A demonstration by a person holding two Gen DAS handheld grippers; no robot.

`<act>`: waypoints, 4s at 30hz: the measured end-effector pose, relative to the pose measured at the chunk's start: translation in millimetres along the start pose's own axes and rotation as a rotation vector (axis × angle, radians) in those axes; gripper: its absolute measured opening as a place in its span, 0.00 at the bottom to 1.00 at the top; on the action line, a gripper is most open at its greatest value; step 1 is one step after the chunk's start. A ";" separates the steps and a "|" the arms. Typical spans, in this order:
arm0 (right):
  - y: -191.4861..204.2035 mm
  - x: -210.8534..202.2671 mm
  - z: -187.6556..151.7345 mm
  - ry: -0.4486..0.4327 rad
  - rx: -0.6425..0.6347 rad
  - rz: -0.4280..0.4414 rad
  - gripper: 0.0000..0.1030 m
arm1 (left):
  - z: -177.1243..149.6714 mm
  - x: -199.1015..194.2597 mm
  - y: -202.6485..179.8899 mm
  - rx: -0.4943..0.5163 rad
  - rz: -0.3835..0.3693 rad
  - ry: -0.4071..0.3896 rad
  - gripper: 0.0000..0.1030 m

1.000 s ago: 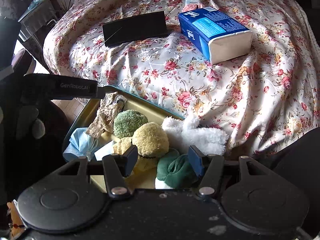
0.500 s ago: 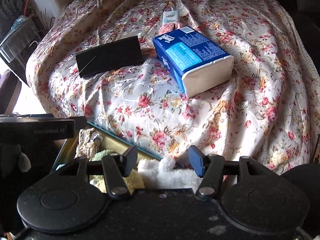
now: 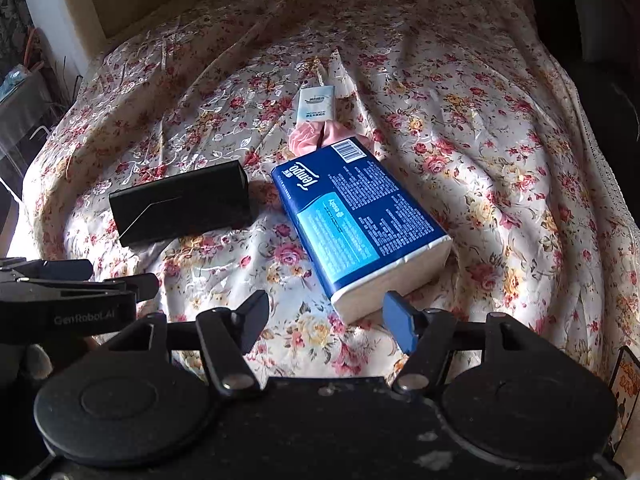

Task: Organize soft objects
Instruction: 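Move both open grippers to the bed toward the blue tissue box and pink scrunchie, then grasp the pink scrunchie with the right gripper, then grasp the small white tissue pack with the left gripper while the right holds the scrunchie, then carry the tissue pack and pink scrunchie in both grippers over the gold tray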

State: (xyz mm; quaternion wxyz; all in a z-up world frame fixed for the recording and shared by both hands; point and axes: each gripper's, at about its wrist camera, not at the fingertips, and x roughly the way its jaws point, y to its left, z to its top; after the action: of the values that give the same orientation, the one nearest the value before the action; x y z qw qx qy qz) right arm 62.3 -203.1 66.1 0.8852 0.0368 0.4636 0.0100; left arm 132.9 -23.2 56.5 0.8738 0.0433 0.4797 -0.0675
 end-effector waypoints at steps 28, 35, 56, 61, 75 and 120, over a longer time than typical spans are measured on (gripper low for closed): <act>-7.9 106.0 144.1 -0.129 -0.033 -0.129 1.00 | 119.2 47.6 40.3 -0.039 -0.022 -0.177 0.87; -10.5 172.1 166.9 0.014 0.089 -0.084 0.99 | 123.5 64.5 63.7 -0.077 0.055 -0.136 0.90; -17.7 181.9 173.4 0.048 0.133 -0.089 0.57 | 125.0 58.2 66.1 -0.073 0.039 -0.140 0.90; -30.0 135.0 156.6 -0.051 0.127 -0.060 0.56 | 121.1 60.4 58.3 -0.040 0.034 -0.145 0.90; -49.4 93.8 124.9 -0.119 0.120 -0.026 0.56 | 101.3 80.6 53.7 -0.066 0.007 -0.075 0.89; -78.5 112.0 138.7 -0.025 0.221 -0.016 0.56 | 211.0 185.3 -99.0 0.015 -0.005 0.060 0.48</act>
State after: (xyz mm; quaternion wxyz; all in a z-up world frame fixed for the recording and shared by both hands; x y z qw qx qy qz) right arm 238.9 -283.3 47.2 0.8816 0.1307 0.4509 -0.0486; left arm 391.1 -164.8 12.1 0.8584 0.0509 0.5053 -0.0721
